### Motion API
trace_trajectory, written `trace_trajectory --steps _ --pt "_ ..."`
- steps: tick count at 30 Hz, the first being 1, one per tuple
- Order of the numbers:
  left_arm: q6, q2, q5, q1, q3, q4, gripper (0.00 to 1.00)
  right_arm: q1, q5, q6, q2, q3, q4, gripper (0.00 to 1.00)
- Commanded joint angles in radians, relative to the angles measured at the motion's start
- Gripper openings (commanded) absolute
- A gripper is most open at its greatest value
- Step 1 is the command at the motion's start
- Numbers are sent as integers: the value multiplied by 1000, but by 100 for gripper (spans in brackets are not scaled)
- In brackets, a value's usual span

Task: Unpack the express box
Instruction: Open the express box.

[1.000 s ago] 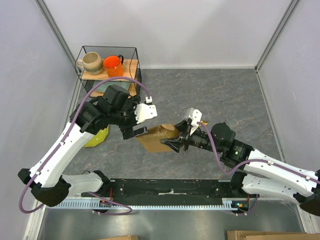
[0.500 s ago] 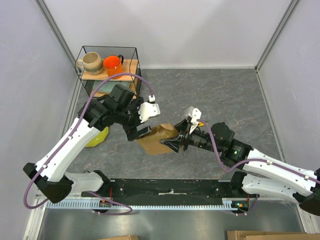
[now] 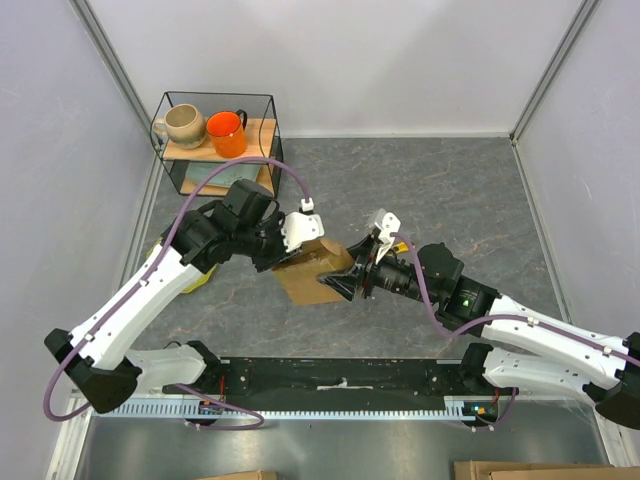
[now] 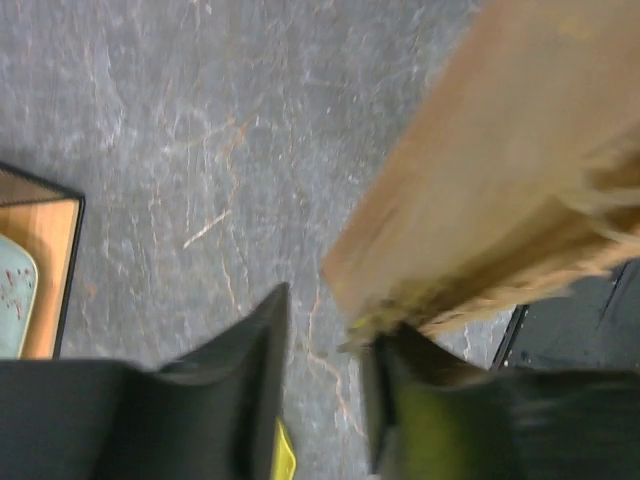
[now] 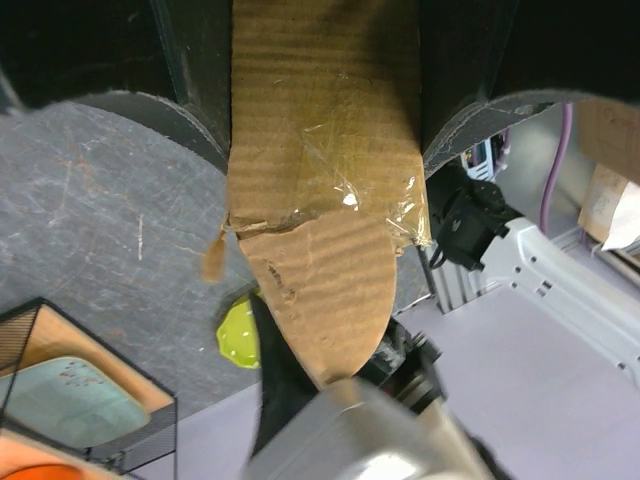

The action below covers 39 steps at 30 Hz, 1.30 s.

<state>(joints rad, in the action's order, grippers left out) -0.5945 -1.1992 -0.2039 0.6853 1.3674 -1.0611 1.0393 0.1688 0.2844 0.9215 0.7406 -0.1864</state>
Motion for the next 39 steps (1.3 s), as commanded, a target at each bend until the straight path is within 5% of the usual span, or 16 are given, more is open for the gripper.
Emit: trace_trajectory --steps 1,3,6,8,14,21,23,26,39 --pt "-76 33 181 -18 -40 125 27 21 115 44 -91 34 -164 0" --pt "-86 39 201 -23 -37 124 27 21 103 36 -101 32 -151 0" --pt "-103 46 201 -21 -40 104 46 22 94 22 -118 29 -130 0" --pt "-111 43 227 -23 -54 81 49 22 95 16 -124 36 -114 0" --pt "-126 18 209 -24 -82 47 32 21 109 10 -127 46 -96 0" --pt "-133 -20 173 -26 -61 49 29 21 138 22 -121 51 -114 0" --pt "-142 -25 153 -24 -44 38 17 22 150 22 -118 49 -114 0" --pt "-174 -20 118 -26 -22 10 12 21 181 21 -113 51 -111 0" --pt "-295 -94 -127 -147 248 -290 6 27 347 -97 -55 78 53 0"
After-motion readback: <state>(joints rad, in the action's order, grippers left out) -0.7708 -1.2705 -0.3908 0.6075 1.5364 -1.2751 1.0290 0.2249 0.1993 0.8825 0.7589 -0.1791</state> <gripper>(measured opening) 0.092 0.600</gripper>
